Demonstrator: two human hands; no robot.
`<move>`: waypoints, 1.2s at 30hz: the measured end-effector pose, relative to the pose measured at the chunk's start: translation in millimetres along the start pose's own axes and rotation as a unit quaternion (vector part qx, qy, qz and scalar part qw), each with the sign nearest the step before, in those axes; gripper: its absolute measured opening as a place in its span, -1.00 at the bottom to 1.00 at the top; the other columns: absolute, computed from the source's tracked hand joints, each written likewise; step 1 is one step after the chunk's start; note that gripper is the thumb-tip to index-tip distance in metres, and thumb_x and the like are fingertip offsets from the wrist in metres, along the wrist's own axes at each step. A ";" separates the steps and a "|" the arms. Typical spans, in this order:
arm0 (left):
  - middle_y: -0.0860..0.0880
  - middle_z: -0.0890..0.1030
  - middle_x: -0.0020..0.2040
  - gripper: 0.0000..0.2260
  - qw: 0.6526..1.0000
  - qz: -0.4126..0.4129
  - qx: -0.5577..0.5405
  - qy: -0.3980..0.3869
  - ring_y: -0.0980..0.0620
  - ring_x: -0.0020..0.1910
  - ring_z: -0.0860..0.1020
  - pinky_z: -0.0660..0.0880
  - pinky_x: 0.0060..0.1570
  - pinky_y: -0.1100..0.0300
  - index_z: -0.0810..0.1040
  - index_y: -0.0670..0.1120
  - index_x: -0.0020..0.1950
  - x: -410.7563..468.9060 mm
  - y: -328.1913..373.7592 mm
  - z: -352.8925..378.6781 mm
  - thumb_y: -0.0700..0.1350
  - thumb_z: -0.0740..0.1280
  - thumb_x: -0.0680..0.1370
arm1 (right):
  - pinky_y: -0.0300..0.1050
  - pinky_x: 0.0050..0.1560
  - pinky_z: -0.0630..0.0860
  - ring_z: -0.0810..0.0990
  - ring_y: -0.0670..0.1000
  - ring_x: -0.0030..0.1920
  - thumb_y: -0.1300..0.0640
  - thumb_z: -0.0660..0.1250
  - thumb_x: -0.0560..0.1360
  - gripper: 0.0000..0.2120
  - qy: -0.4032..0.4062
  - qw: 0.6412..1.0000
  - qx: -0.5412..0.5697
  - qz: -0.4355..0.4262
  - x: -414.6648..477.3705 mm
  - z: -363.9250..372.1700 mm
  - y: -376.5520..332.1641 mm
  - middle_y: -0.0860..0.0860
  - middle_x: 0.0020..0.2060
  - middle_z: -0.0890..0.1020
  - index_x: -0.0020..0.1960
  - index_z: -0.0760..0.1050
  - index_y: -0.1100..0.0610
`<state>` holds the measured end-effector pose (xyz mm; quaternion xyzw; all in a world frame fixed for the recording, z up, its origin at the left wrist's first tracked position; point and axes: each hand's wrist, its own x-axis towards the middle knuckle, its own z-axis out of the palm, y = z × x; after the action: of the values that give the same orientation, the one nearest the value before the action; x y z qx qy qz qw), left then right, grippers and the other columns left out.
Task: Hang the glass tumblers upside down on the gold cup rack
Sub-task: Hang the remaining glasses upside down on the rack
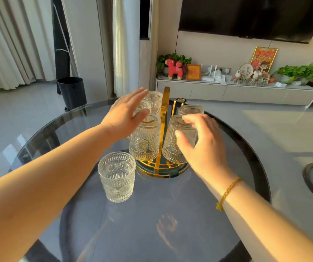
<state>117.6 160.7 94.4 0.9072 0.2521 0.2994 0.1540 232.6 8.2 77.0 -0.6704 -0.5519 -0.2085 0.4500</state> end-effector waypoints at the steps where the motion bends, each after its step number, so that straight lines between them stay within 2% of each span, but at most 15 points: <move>1: -0.07 0.18 0.48 -0.55 1.000 -0.007 -0.006 0.019 -0.04 0.45 0.13 0.01 0.42 0.04 0.15 -0.05 0.41 -12.3 -6.4 -4.3 -0.07 0.14 0.54 | -0.17 -0.04 0.37 0.54 0.14 -0.09 0.13 0.28 0.35 -0.74 -0.015 0.999 0.026 -0.012 -17.7 5.1 -7.9 0.19 -0.15 0.62 -0.05 0.51 0.28; 3: -0.12 0.24 0.45 -0.58 0.999 -0.018 -0.001 0.043 -0.07 0.45 0.16 0.06 0.42 0.03 0.20 -0.12 0.39 -38.4 -20.6 -10.0 -0.13 0.16 0.54 | -0.22 -0.04 0.37 0.50 0.01 -0.08 0.11 0.28 0.34 -0.74 -0.053 0.995 0.086 0.007 -53.9 20.9 -21.9 0.14 -0.16 0.62 -0.06 0.52 0.26; 5: -0.15 0.27 0.43 -0.60 0.997 -0.051 0.004 0.059 -0.08 0.44 0.18 0.07 0.41 0.02 0.25 -0.15 0.37 -65.8 -35.6 -10.5 -0.17 0.17 0.53 | -0.34 -0.01 0.33 0.44 -0.12 -0.07 0.09 0.34 0.32 -0.70 -0.107 0.979 0.153 0.086 -85.3 39.4 -34.7 -0.01 -0.11 0.57 0.02 0.49 0.18; 8: -0.15 0.31 0.42 -0.62 0.993 -0.107 0.022 0.047 -0.08 0.44 0.19 0.05 0.42 0.02 0.28 -0.16 0.35 -112.4 -61.7 -4.2 -0.19 0.17 0.53 | -0.43 0.14 0.25 0.34 -0.23 0.10 0.02 0.41 0.29 -0.42 -0.204 0.940 0.195 0.191 -116.8 68.9 -44.3 -0.23 0.05 0.37 0.24 0.30 0.04; 11: -0.11 0.29 0.43 -0.60 0.986 -0.162 0.043 -0.001 -0.06 0.44 0.19 0.03 0.43 0.05 0.26 -0.13 0.37 -152.1 -86.2 6.0 -0.16 0.17 0.53 | -0.37 0.26 0.13 0.26 -0.10 0.31 0.01 0.46 0.24 -0.19 -0.260 0.919 0.192 0.227 -125.0 92.4 -46.4 -0.06 0.29 0.32 0.36 0.12 0.05; 14: -0.05 0.19 0.48 -0.55 0.972 -0.221 0.060 -0.061 -0.01 0.46 0.12 -0.01 0.45 0.08 0.14 -0.05 0.42 -174.0 -102.1 17.3 -0.04 0.14 0.54 | -0.38 0.23 0.21 0.35 -0.06 0.28 0.02 0.51 0.14 -0.10 -0.245 0.926 0.181 0.223 -119.3 107.5 -47.5 -0.05 0.27 0.40 0.36 0.14 0.04; 16: -0.01 0.14 0.49 -0.51 0.965 -0.229 0.088 -0.095 0.03 0.47 0.07 -0.04 0.45 0.11 0.06 -0.01 0.43 -178.4 -108.3 24.6 0.05 0.10 0.54 | -0.19 0.28 0.32 0.40 -0.02 0.25 0.01 0.52 0.09 -0.05 -0.239 0.928 0.169 0.231 -113.3 115.0 -47.0 -0.03 0.26 0.44 0.37 0.13 0.04; 18: 0.01 0.13 0.50 -0.51 0.961 -0.222 0.119 -0.115 0.06 0.48 0.04 -0.07 0.45 0.12 0.05 0.02 0.43 -177.4 -113.0 28.6 0.10 0.06 0.54 | -0.06 0.26 0.37 0.43 0.02 0.23 -0.01 0.53 0.07 -0.04 -0.239 0.929 0.155 0.236 -109.6 121.8 -45.2 0.00 0.23 0.47 0.36 0.14 0.05; 23: 0.04 0.10 0.50 -0.53 0.957 -0.210 0.156 -0.128 0.07 0.48 0.00 -0.12 0.46 0.10 0.09 0.05 0.42 -178.6 -115.3 31.5 0.15 -0.01 0.54 | -0.05 0.24 0.38 0.45 0.04 0.18 -0.07 0.52 0.04 -0.15 -0.218 0.928 0.158 0.257 -107.5 129.9 -42.9 -0.03 0.17 0.50 0.25 0.25 0.04; 25: 0.04 0.09 0.50 -0.53 0.955 -0.213 0.160 -0.132 0.07 0.49 -0.01 -0.12 0.46 0.10 0.09 0.05 0.42 -179.8 -119.5 31.9 0.15 -0.02 0.54 | -0.21 0.18 0.39 0.48 -0.02 0.12 -0.04 0.52 0.04 -0.24 -0.217 0.925 0.168 0.263 -107.6 134.8 -43.6 -0.10 0.07 0.52 0.18 0.30 -0.05; 26: 0.04 0.09 0.51 -0.53 0.955 -0.212 0.161 -0.133 0.07 0.49 -0.01 -0.12 0.46 0.10 0.08 0.05 0.42 -179.0 -118.7 32.2 0.15 -0.02 0.54 | -0.35 0.10 0.37 0.48 -0.08 0.07 -0.03 0.53 0.05 -0.30 -0.215 0.923 0.180 0.265 -107.2 132.7 -43.3 -0.17 0.00 0.51 0.11 0.29 -0.17; 28: 0.04 0.08 0.51 -0.53 0.955 -0.210 0.159 -0.133 0.07 0.49 -0.01 -0.12 0.46 0.10 0.08 0.06 0.42 -177.9 -117.9 32.6 0.15 -0.03 0.54 | -0.51 0.00 0.31 0.47 -0.20 0.03 0.03 0.53 0.08 -0.35 -0.224 0.911 0.214 0.272 -107.3 127.3 -44.9 -0.23 -0.02 0.47 -0.02 0.22 -0.30; 31: 0.04 0.09 0.51 -0.54 0.956 -0.209 0.157 -0.130 0.07 0.48 0.00 -0.11 0.46 0.09 0.09 0.07 0.42 -178.3 -118.5 31.5 0.14 -0.03 0.54 | -0.59 -0.02 0.28 0.41 -0.34 0.06 0.13 0.52 0.13 -0.35 -0.243 0.892 0.265 0.274 -109.1 116.5 -48.3 -0.25 0.05 0.43 0.00 0.22 -0.28; 34: 0.04 0.10 0.50 -0.55 0.957 -0.206 0.156 -0.131 0.06 0.48 0.00 -0.11 0.46 0.08 0.09 0.07 0.42 -178.6 -118.8 30.9 0.14 -0.02 0.54 | -0.50 0.09 0.29 0.41 -0.23 0.14 0.12 0.49 0.10 -0.33 -0.254 0.883 0.289 0.269 -108.2 99.9 -51.6 -0.14 0.12 0.44 0.07 0.24 -0.21; 36: 0.03 0.10 0.50 -0.55 0.957 -0.208 0.154 -0.132 0.06 0.48 0.01 -0.10 0.46 0.08 0.10 0.06 0.42 -179.1 -117.7 30.5 0.13 -0.02 0.54 | -0.52 0.09 0.28 0.42 -0.23 0.12 0.22 0.52 0.13 -0.33 -0.262 0.891 0.278 0.245 -104.1 84.0 -51.9 -0.07 0.12 0.46 0.05 0.26 -0.19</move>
<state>-30.7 155.5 -63.3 0.8789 0.4557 0.0959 0.1034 134.6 20.1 -27.2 -0.6620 -0.5032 0.2540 0.4940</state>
